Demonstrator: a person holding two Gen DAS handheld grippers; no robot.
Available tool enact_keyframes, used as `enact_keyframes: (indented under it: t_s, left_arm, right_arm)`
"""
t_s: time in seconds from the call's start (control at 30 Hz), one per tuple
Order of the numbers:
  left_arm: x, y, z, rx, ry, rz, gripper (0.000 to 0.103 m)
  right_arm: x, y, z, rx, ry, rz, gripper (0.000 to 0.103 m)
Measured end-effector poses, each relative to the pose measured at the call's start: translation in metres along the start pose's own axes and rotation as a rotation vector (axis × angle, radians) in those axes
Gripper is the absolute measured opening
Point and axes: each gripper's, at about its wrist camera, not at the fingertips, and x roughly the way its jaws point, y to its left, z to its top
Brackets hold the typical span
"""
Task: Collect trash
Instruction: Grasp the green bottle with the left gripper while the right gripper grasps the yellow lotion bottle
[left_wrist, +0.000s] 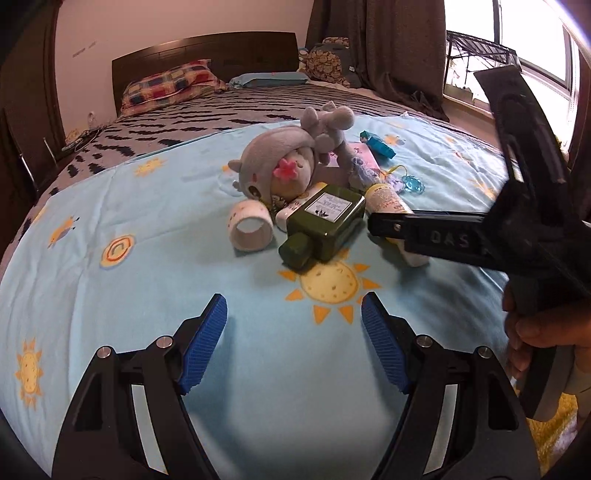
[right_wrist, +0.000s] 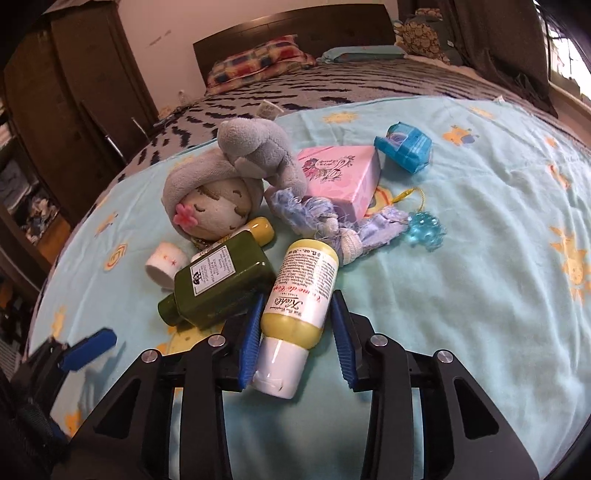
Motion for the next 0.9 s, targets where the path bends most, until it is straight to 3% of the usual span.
enact_keyframes:
  t_s: [0.43,0.57,0.63,0.77,0.9]
  left_arm:
    - [0.040,-0.008,0.039,0.035,0.027,-0.058,0.068]
    - [0.043,-0.018,0.047,0.061,0.018,-0.065,0.051]
    - [0.045,-0.025,0.048,0.081,0.022,-0.068,0.048]
    - [0.051,-0.037,0.050,0.120,0.033,-0.067,0.048]
    - [0.065,-0.043,0.052,0.140,0.079,-0.061,0.056]
  right_arm:
    - [-0.031,-0.043,-0.013,-0.025,-0.020,-0.033,0.035]
    - [-0.038,-0.050,-0.015,-0.022,-0.028,-0.042,0.035]
    - [-0.039,-0.051,-0.015,-0.018,-0.028,-0.040,0.035]
    - [-0.041,-0.054,-0.016,-0.013,-0.027,-0.033,0.035]
    - [-0.042,-0.056,-0.015,-0.010,-0.028,-0.032,0.034]
